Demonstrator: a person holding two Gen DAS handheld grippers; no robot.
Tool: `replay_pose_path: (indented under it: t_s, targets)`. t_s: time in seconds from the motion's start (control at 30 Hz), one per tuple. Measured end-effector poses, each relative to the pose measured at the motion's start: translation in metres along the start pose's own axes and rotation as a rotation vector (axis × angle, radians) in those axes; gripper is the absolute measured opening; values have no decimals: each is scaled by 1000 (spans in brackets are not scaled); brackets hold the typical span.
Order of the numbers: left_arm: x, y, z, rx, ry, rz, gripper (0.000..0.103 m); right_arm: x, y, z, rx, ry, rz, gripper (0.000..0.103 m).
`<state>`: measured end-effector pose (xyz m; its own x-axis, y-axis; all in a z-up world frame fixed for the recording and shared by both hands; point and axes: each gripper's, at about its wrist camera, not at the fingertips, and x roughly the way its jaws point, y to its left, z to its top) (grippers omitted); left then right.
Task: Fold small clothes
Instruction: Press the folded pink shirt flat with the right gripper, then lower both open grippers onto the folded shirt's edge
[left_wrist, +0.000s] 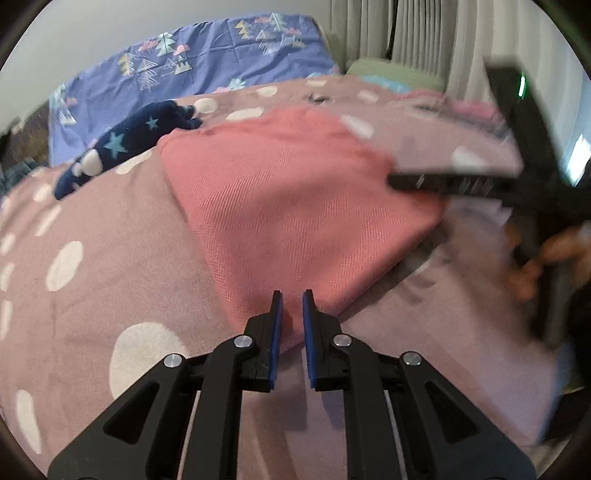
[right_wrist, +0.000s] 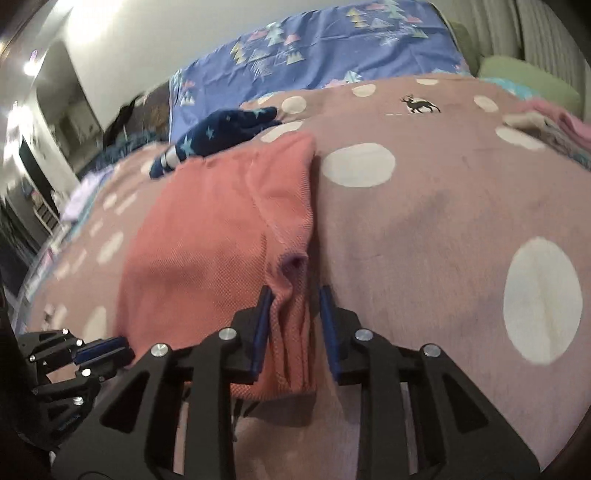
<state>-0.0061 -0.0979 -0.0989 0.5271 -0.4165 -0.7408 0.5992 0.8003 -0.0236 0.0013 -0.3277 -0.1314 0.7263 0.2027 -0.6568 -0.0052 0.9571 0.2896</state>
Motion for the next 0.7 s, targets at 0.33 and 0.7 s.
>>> replay_pose_path:
  t_s: [0.33,0.7]
  targets:
    - [39,47,74,-62,-88,70,12,5,2,-3,-3,-1,-1,27]
    - [72,59,60,-79,-22,101,8,10,0,-3,13,21,25,31]
